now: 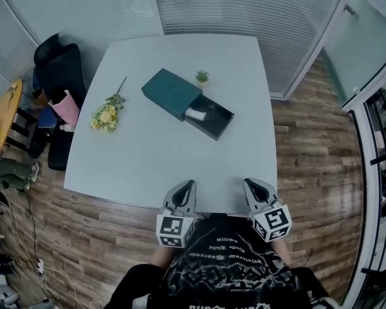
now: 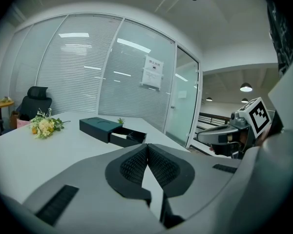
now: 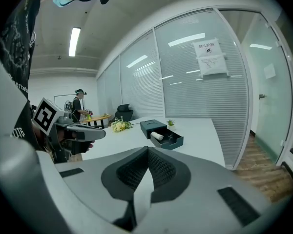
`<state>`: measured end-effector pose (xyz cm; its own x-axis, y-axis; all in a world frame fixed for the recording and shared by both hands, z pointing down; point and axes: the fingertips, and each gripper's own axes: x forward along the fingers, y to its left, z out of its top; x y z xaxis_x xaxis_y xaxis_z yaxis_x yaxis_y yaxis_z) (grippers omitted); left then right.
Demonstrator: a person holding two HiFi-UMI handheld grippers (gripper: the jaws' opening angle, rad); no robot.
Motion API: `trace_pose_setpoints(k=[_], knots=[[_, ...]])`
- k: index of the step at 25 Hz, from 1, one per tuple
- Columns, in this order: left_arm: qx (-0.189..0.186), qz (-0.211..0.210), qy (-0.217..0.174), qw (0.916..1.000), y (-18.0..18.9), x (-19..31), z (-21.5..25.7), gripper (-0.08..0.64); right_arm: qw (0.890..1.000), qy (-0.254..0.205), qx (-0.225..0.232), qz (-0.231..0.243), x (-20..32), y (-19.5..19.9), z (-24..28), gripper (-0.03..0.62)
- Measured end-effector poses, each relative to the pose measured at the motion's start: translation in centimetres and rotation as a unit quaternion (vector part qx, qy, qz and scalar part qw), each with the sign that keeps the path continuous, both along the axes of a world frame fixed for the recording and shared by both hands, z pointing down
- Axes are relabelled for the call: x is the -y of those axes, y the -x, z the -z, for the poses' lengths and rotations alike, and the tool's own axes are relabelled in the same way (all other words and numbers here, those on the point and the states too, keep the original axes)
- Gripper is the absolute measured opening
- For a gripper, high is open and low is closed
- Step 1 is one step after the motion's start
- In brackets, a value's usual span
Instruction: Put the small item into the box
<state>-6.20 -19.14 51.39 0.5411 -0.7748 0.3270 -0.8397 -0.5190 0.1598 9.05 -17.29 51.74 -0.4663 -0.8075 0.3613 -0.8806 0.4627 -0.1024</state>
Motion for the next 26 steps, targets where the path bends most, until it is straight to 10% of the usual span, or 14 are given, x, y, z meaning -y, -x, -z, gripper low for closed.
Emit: trace_pose_setpoints(k=[26], knots=[[0.002,0.009,-0.007,0.9999,-0.9,1.0,0.0,0.017,1.000,0.004,-0.026,0.015,2.3,-0.6,-0.3,0.008]])
